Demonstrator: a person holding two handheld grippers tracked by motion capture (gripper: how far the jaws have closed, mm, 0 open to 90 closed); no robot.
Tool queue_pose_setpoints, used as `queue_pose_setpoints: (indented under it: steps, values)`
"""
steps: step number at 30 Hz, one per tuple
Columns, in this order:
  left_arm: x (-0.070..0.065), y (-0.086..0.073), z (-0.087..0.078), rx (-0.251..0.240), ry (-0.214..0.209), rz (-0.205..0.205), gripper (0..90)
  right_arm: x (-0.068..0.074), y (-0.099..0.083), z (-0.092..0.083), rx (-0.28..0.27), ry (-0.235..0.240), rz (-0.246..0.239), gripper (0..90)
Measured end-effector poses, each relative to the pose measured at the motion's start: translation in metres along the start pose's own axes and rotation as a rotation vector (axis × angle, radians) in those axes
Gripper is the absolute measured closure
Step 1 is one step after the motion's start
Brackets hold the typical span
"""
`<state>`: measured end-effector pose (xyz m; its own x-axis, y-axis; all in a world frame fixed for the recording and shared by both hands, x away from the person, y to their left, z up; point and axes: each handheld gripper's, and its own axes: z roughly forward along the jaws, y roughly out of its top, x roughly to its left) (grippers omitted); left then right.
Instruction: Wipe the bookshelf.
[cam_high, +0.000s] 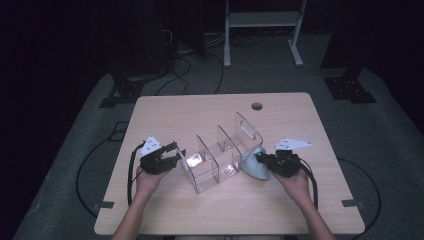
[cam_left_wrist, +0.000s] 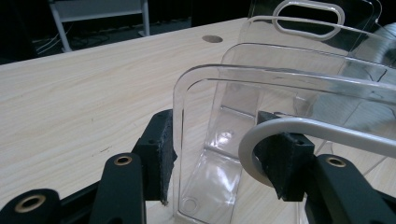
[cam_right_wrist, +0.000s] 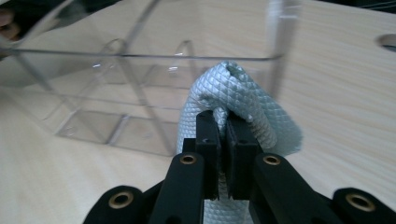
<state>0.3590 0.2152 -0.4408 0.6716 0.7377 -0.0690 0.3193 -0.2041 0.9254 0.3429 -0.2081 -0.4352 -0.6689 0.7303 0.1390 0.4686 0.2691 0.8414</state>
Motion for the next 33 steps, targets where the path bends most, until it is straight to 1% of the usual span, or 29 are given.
queue_pose_setpoints:
  steps: [2,4,6,7,9,10,11,13,15,17,18,19,21,23,24,25,26,27,29,30,31,33]
  values:
    - [0.0,0.0,0.001,-0.003,-0.003,-0.005,47.9,-0.009,0.001,-0.001,-0.008,-0.025,0.02,85.1]
    - [0.0,0.0,0.001,0.0,0.0,-0.003,47.8,-0.011,0.003,0.001,-0.008,-0.029,0.024,85.2]
    - [0.0,0.001,0.001,0.001,0.002,-0.002,47.9,-0.006,0.005,0.004,-0.009,-0.022,0.023,85.2]
    - [0.0,0.001,0.001,0.001,0.002,-0.002,47.8,-0.003,0.006,0.005,-0.008,-0.01,0.013,85.2]
    - [0.0,0.001,0.001,0.002,0.002,-0.001,47.8,0.007,0.006,0.007,0.0,0.033,-0.009,85.2]
    - [0.0,0.001,0.001,0.003,0.001,0.001,47.9,0.011,0.007,0.008,0.005,0.04,-0.023,85.1]
    - [0.0,0.001,0.0,0.004,0.001,0.003,47.8,0.016,0.008,0.009,0.01,0.046,-0.047,85.2]
    - [0.0,0.001,0.0,0.007,0.003,0.004,47.7,0.016,0.01,0.007,0.01,0.032,-0.058,85.1]
    - [0.0,0.001,0.0,0.007,0.003,0.005,47.7,0.009,0.01,0.004,-0.002,0.015,-0.034,85.2]
    - [-0.001,0.001,0.0,0.005,0.003,0.003,47.7,0.0,0.01,0.002,-0.02,-0.013,-0.008,85.2]
    - [0.0,0.001,0.0,0.004,0.002,0.002,47.7,-0.002,0.009,0.001,-0.024,-0.018,0.012,85.2]
    - [0.0,0.001,0.001,0.004,0.001,0.002,47.7,-0.003,0.009,0.0,-0.027,-0.017,0.018,85.2]
    - [0.0,0.001,0.001,0.004,0.003,0.005,47.7,0.001,0.009,0.002,-0.027,-0.01,0.012,85.2]
    - [-0.001,0.001,0.001,0.003,0.003,0.003,47.7,0.009,0.009,0.005,-0.016,0.019,-0.007,85.1]
    - [-0.001,0.001,0.0,0.005,0.004,0.005,47.7,0.016,0.009,0.008,-0.01,0.039,-0.022,85.1]
    - [-0.001,0.001,0.0,0.005,0.007,0.003,47.7,0.021,0.009,0.009,-0.008,0.046,-0.04,85.1]
    - [-0.001,0.001,0.0,0.005,0.007,0.003,47.6,0.021,0.009,0.009,-0.008,0.046,-0.04,85.1]
    - [-0.001,0.001,0.001,0.005,0.008,0.001,47.6,0.024,0.009,0.011,-0.005,0.046,-0.052,85.1]
    - [-0.001,0.001,0.001,0.006,0.022,0.0,46.8,0.023,0.009,0.01,-0.005,0.045,-0.044,85.1]
    - [-0.002,0.002,0.001,0.01,0.048,-0.003,42.6,0.022,0.008,0.009,-0.007,0.043,-0.038,85.1]
    - [-0.002,0.002,0.001,0.011,0.047,-0.007,39.6,0.02,0.007,0.008,-0.01,0.038,-0.037,85.1]
    - [-0.003,0.002,0.001,0.011,0.036,-0.011,41.6,0.019,0.006,0.007,-0.007,0.032,-0.029,85.1]
